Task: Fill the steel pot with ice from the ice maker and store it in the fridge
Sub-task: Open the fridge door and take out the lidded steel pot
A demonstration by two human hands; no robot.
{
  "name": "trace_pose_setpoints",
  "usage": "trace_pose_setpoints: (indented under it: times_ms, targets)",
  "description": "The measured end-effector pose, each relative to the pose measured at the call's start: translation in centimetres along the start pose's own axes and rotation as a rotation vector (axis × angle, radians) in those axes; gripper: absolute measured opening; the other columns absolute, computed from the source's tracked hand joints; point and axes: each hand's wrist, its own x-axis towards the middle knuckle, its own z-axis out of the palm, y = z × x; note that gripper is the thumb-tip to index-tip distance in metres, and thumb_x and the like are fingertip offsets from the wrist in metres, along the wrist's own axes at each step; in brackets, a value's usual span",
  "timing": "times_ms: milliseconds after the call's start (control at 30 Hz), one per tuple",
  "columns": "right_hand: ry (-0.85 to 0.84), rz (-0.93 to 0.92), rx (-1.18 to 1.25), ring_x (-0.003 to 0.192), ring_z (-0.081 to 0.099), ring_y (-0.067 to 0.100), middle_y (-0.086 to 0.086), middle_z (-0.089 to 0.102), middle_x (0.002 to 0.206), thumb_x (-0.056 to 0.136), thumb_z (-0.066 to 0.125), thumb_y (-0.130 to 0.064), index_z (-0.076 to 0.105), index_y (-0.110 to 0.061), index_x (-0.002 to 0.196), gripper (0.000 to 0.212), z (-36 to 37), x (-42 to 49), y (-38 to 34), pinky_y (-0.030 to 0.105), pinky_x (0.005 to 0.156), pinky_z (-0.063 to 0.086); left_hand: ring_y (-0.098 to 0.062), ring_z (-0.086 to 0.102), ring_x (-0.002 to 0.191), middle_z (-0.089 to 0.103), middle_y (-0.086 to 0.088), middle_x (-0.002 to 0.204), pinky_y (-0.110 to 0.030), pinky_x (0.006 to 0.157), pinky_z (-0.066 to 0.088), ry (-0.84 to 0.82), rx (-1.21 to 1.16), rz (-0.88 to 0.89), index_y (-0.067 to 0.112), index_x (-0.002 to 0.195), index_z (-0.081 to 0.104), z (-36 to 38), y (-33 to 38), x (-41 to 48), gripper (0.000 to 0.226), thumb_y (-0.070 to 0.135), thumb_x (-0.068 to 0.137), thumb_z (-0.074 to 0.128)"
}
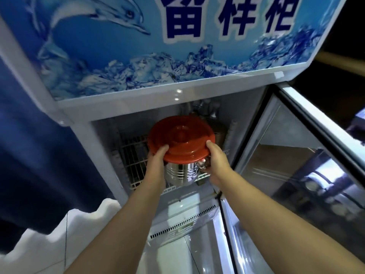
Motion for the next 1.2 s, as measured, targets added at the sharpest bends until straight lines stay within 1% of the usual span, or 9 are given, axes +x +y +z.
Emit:
trace_pose_setpoints:
  times_ms: [167,367,500,567,700,800,900,1000,1200]
  targets:
    - [-0.033,-0.027,-0.017,0.089,0.059,0.023,-0.001,0.066,0.083,0.095,0.05,-0.035,0.062,-0.028,0.094,0.014,-1.9,-4.4,0.4,0.042,0.089,0.042,-0.014,0.049,0.105,0.053,-0.001,0.129,-0.029,0.091,0.035,0.023,-0.024,-0.018,0.018,0.14,0.038,-0.5,-0.2,-5.7,0.054,0.022,0.091,0.058]
    - [-0.066,-0.027,-0.141,0.104,0.057,0.024,0.002,0.064,0.105,0.094,0.05,-0.038,0.059,-0.028,0.112,0.022,-3.1,-10.9,1.0,0.044,0.092,0.044,-0.021,0.049,0.118,0.053,-0.005,0.133,-0.034,0.098,0.036,0.055,-0.059,-0.008,0.018,0.142,0.035,-2.7,-0.9,-12.9,0.057,0.025,0.091,0.058]
    - [-0.138,-0.047,-0.168,0.106,0.055,0.02,0.001,0.064,0.111,0.096,0.05,-0.035,0.059,-0.026,0.118,0.026,-2.4,-15.2,1.7,0.035,0.078,0.042,-0.015,0.055,0.103,0.055,-0.006,0.13,-0.025,0.08,0.044,0.092,-0.099,0.052,0.018,0.141,0.038,-5.0,-0.5,-18.0,0.053,0.021,0.092,0.056]
    - [-0.174,-0.034,-0.18,0.11,0.056,0.022,0.0,0.064,0.113,0.094,0.052,-0.036,0.061,-0.03,0.107,0.017,-1.5,-16.9,2.2,0.043,0.094,0.043,-0.011,0.056,0.094,0.057,-0.005,0.126,-0.024,0.067,0.042,0.115,-0.101,0.083,0.019,0.137,0.041,-6.5,-0.1,-20.3,0.047,0.02,0.092,0.055]
    - [-0.282,-0.026,-0.189,0.107,0.059,0.026,0.002,0.067,0.108,0.093,0.053,-0.036,0.063,-0.03,0.094,0.012,1.0,-20.4,3.7,0.05,0.101,0.043,-0.024,0.059,0.106,0.061,-0.007,0.121,-0.032,0.077,0.045,0.219,-0.055,0.121,0.021,0.134,0.044,-10.2,0.9,-23.8,0.048,0.028,0.088,0.058]
    - [-0.367,-0.011,-0.186,0.104,0.06,0.027,0.005,0.067,0.107,0.093,0.053,-0.036,0.063,-0.029,0.096,0.013,3.5,-23.1,4.7,0.052,0.1,0.044,-0.016,0.058,0.094,0.062,0.0,0.107,-0.029,0.074,0.045,0.309,-0.092,0.155,0.019,0.128,0.046,-13.0,2.1,-26.2,0.042,0.024,0.089,0.058]
    - [-0.433,-0.008,-0.189,0.095,0.062,0.025,0.005,0.067,0.102,0.094,0.052,-0.033,0.062,-0.028,0.097,0.011,6.4,-25.7,5.7,0.043,0.087,0.049,-0.018,0.057,0.091,0.063,-0.007,0.112,-0.039,0.086,0.046,0.378,-0.094,0.196,0.017,0.124,0.049,-16.2,3.0,-28.2,0.037,0.022,0.089,0.057]
    - [-0.495,0.013,-0.214,0.074,0.059,0.019,0.0,0.064,0.089,0.094,0.052,-0.034,0.059,-0.026,0.093,0.01,9.7,-28.7,6.9,0.033,0.067,0.046,-0.01,0.058,0.086,0.064,0.002,0.095,-0.023,0.072,0.045,0.457,-0.16,0.266,0.022,0.108,0.054,-19.9,3.9,-30.2,0.02,0.016,0.09,0.057]
    - [-0.566,0.033,-0.238,0.054,0.054,0.012,-0.002,0.057,0.071,0.095,0.052,-0.028,0.057,-0.022,0.089,0.009,15.2,-33.7,9.6,0.022,0.05,0.045,-0.017,0.057,0.093,0.064,0.003,0.098,-0.025,0.072,0.044,0.535,-0.168,0.331,0.026,0.102,0.056,-26.8,5.2,-33.5,0.015,0.019,0.089,0.057]
